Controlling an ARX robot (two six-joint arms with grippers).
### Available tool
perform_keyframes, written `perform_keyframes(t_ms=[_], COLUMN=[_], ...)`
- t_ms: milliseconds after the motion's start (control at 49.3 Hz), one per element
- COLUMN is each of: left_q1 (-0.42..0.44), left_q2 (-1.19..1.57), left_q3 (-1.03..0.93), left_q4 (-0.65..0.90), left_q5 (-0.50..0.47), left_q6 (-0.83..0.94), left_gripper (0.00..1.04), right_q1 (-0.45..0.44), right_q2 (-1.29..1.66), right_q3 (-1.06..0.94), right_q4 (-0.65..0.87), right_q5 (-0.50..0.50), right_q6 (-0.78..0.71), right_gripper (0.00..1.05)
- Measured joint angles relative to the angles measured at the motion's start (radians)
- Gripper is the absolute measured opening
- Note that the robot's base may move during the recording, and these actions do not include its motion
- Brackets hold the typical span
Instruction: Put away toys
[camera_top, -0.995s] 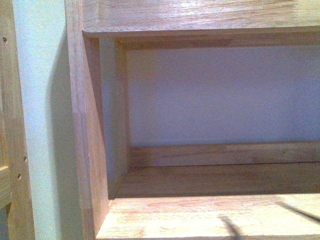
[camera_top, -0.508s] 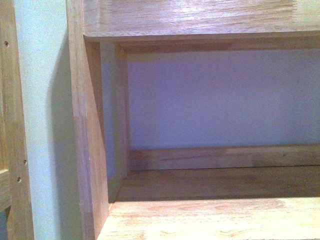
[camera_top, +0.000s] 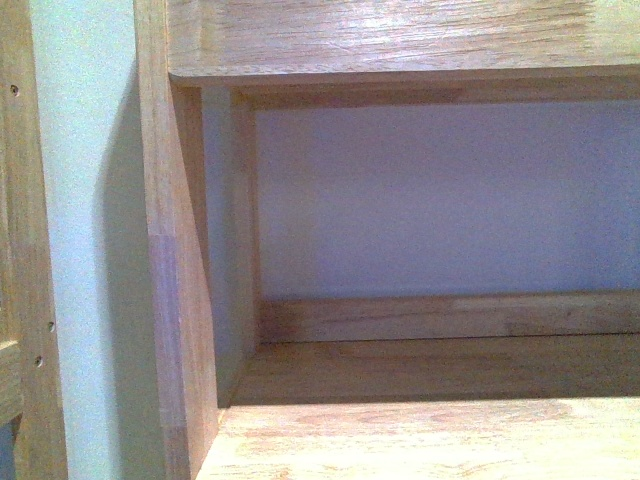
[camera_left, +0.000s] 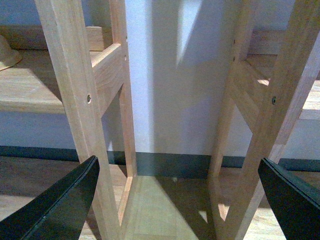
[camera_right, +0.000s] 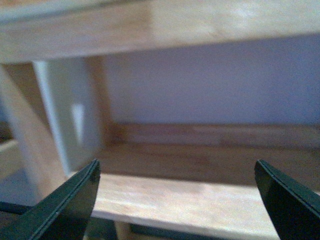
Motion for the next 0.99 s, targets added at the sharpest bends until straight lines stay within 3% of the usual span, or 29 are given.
perform_keyframes(t_ms=[61, 386, 995], left_q1=[0.0, 0.0, 0.0], left_q2=[0.0, 0.0, 0.0], left_q3=[0.0, 0.0, 0.0], left_q4=[0.0, 0.0, 0.0], left_q5=[0.0, 0.0, 0.0], left_q6=[0.0, 0.0, 0.0], left_gripper=[0.98, 0.98, 0.98], right_q1=[-0.039, -0.048, -0.048], right_q2=[-0.025, -0.135, -0.224], right_q3=[-0.036, -0.222, -0.341], right_q4=[-0.06, -0.003, 0.029], right_q5=[0.023, 0.02, 0.02], right_q6=[-0.026, -0.053, -0.056], right_gripper=[0.69, 0.04, 0.04])
